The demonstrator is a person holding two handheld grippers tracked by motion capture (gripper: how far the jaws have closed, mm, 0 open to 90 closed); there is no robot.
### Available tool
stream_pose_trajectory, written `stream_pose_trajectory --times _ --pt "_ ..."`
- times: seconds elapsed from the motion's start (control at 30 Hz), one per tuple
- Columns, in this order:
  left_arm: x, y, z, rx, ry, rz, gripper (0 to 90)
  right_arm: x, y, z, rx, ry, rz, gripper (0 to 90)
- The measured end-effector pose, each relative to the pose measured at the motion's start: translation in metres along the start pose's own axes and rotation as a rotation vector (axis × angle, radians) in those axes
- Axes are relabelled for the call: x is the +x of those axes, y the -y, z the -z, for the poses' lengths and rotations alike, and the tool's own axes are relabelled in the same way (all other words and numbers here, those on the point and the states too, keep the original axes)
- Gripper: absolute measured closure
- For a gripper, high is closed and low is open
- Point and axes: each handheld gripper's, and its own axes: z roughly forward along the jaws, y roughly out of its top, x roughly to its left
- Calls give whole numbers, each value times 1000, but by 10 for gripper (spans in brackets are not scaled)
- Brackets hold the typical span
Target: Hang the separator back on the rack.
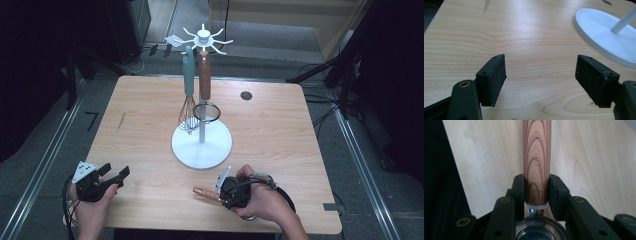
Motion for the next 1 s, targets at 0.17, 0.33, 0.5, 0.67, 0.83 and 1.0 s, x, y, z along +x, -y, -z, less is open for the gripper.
stream_pose_trajectory --times 0.17,0.33,0.5,0.67,0.83,1.0 --pt "6 1 -2 -2 -13 18 248 0 2 12 -99 4 -30 708" --pt "7 2 -5 -8 -18 12 248 -9 8 24 -237 -12 -109 709" --pt "8 3 -8 -12 -25 5 248 -14 12 29 -343 40 -147 709" --pt "9 2 -7 -19 -35 1 245 -19 17 33 -442 79 -219 710" --pt "11 2 -7 -25 -67 -11 236 -24 25 36 -538 110 -284 710" --pt "12 0 -3 -58 -78 -39 142 -31 34 39 -621 136 -353 710"
